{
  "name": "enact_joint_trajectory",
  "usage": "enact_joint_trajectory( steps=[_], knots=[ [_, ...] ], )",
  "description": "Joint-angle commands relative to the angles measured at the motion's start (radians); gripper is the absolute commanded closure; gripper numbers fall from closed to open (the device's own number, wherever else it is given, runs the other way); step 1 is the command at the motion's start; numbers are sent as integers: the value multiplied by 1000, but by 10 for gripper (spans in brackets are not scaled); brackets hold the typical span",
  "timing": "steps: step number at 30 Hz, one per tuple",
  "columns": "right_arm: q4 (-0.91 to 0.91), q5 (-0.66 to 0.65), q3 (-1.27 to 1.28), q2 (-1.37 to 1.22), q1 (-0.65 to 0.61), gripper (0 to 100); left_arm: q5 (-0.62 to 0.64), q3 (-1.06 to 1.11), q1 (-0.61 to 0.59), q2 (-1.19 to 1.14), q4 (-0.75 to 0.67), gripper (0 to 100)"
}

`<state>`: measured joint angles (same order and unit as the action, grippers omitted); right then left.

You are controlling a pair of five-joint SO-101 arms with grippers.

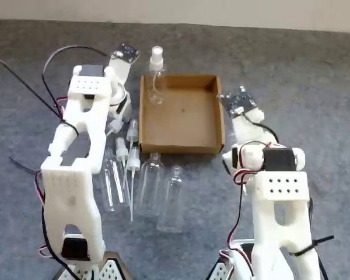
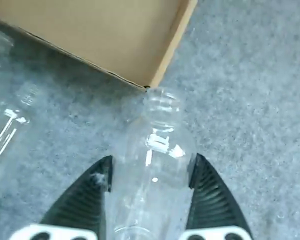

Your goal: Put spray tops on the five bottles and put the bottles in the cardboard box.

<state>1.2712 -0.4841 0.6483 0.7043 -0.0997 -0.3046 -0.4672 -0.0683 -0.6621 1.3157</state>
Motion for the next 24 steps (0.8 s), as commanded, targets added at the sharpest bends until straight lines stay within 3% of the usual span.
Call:
enact_joint_trajectory(
  steps=[1, 9, 14, 18, 24],
  knots=[
    [5, -2, -8, 41, -13, 969, -46, -113, 12, -77, 11, 806],
    [4, 0, -8, 45, -64, 969, -49, -125, 10, -139, 3, 937],
    [-2, 52, -13, 47, -137, 978, -44, -232, -61, -117, 40, 992],
    [-33, 104, -19, 47, -200, 978, -44, -403, -142, -58, 132, 996],
    [-262, 193, 22, 47, -305, 979, -28, -679, -216, 68, 394, 996]
  ],
)
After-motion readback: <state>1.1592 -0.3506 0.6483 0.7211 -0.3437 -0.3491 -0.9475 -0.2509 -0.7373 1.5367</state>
